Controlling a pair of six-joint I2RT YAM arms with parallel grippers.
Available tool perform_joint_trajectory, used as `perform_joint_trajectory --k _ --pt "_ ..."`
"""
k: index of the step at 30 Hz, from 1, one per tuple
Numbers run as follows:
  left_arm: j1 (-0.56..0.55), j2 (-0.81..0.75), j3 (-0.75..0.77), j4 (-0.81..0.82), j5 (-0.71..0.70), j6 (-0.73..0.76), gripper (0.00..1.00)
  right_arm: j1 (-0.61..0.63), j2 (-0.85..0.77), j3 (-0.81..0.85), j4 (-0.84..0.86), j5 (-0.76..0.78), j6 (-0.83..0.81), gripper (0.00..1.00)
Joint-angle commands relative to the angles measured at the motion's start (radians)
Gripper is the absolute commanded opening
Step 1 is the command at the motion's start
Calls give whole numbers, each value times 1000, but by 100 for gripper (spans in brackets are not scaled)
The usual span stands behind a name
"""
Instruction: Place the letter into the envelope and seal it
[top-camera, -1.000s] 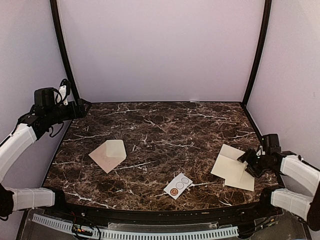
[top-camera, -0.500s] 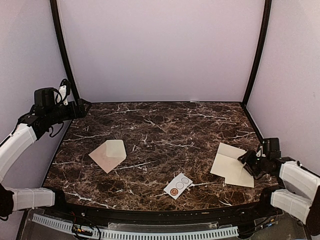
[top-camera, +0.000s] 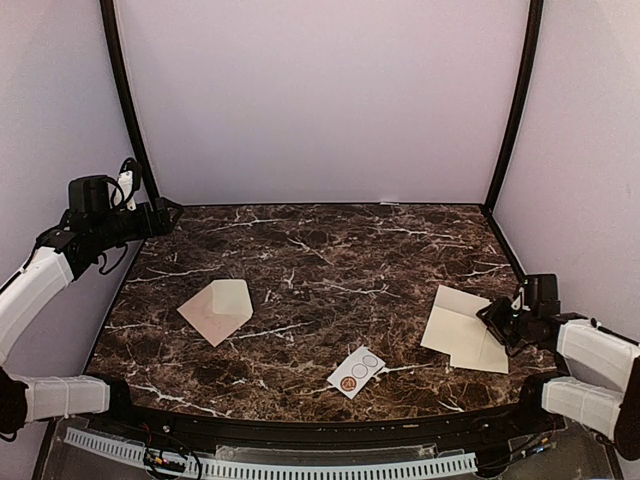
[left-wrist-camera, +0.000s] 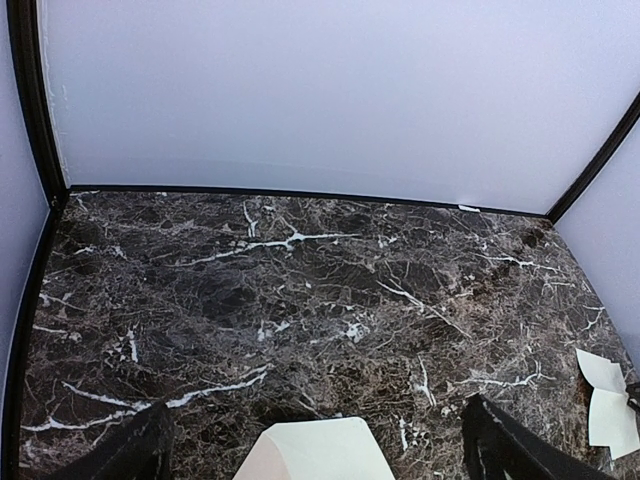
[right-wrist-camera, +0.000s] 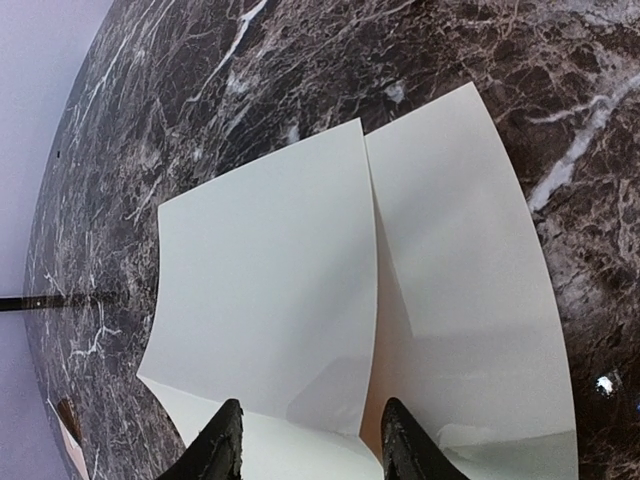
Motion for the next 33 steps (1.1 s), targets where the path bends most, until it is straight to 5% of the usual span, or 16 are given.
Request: perform_joint_trajectory --k 1,14,26,33 --pt "3 0 -9 14 13 9 99 -7 18 -25 83 1 -7 43" --pt "3 15 -7 9 21 8 99 -12 74 -77 227 -46 35 29" --pt "3 27 -7 6 16 11 99 -16 32 -109 295 -83 101 1" --pt "2 36 -7 4 13 12 99 -19 5 -121 346 -146 138 0"
